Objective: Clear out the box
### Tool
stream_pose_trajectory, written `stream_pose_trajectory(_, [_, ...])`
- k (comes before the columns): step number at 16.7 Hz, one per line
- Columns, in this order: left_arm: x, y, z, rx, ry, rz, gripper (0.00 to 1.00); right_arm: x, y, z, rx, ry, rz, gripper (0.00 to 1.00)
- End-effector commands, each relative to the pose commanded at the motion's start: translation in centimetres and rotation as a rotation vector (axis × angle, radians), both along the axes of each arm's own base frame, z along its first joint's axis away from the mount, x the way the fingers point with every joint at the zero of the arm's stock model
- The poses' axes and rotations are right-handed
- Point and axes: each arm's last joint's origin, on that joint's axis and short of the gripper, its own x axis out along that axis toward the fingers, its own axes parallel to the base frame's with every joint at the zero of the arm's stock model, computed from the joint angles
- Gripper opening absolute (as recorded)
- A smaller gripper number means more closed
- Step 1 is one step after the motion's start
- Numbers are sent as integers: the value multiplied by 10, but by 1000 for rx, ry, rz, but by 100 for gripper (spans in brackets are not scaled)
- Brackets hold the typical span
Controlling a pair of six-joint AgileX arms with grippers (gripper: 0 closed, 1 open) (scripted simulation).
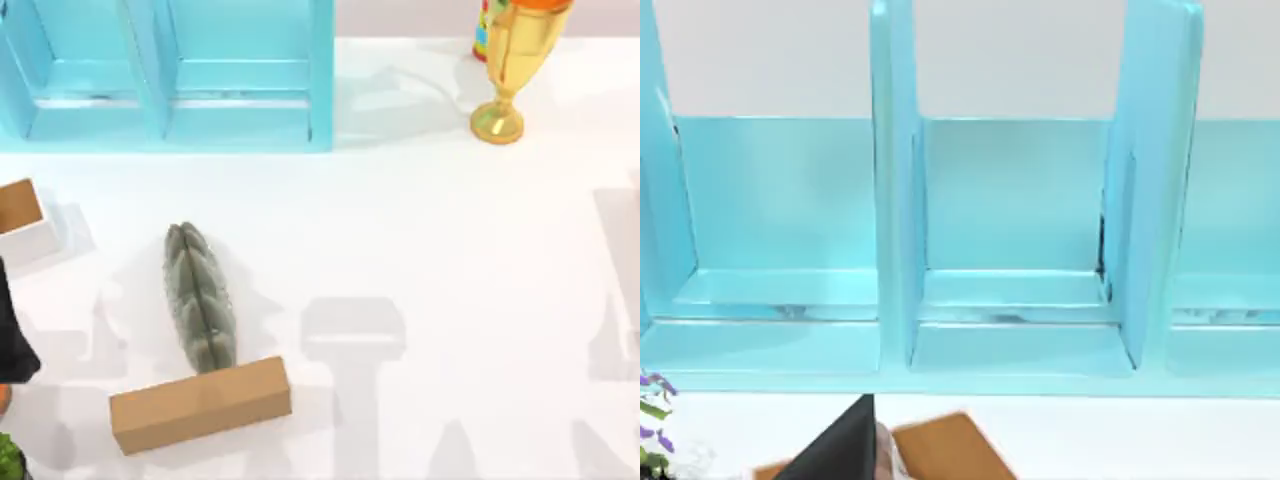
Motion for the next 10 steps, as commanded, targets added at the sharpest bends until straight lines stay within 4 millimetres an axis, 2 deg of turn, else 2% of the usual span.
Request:
stream_pose_trajectory(4, [0,0,0,0,0,0,100,0,-2,5,-14,33,-15,100])
stream_pose_trajectory(7, [0,0,0,0,0,0,100,2,-7,24,-59,157,-65,100])
stream_pose_trajectory(10, [0,0,0,0,0,0,100,14,-17,50,-111,372,-124,100])
